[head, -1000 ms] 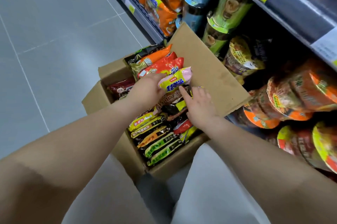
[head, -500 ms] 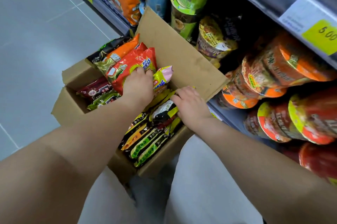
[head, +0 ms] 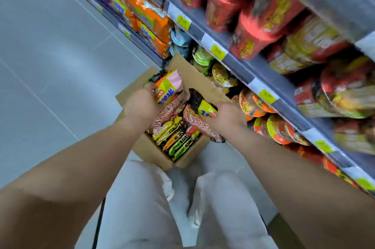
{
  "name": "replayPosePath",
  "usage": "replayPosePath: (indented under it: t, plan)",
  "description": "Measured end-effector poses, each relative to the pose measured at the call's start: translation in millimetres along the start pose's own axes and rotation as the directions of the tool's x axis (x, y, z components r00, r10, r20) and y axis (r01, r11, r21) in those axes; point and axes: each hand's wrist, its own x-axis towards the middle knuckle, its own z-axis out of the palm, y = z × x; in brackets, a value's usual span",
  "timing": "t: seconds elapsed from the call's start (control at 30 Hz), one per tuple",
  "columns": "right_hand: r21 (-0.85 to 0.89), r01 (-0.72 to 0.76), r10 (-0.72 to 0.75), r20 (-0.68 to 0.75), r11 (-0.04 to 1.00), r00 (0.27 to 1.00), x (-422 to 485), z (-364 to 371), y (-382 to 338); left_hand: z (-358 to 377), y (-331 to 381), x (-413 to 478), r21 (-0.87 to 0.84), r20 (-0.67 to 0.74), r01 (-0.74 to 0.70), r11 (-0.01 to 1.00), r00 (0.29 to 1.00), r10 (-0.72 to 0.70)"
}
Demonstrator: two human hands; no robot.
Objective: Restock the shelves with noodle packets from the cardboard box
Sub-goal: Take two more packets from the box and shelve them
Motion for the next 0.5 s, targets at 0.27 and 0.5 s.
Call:
replayPosePath:
  t: [0.27,0.5]
  plan:
    - [0.251,-0.046,0.05,-0.011,0.967,0.999,-98.7,-145.7,-30.6,-152.1,32.9,-109.8,-0.088,-0.143,0.083,0.993,0.985,-0.095]
    - [0.224,0.166,-0.128,-0.177,0.96,0.976,-135.4,-167.6,-58.8,-187.4,10.7,-162.2,-0.18,-0.347,0.124,0.976,0.92,-0.181]
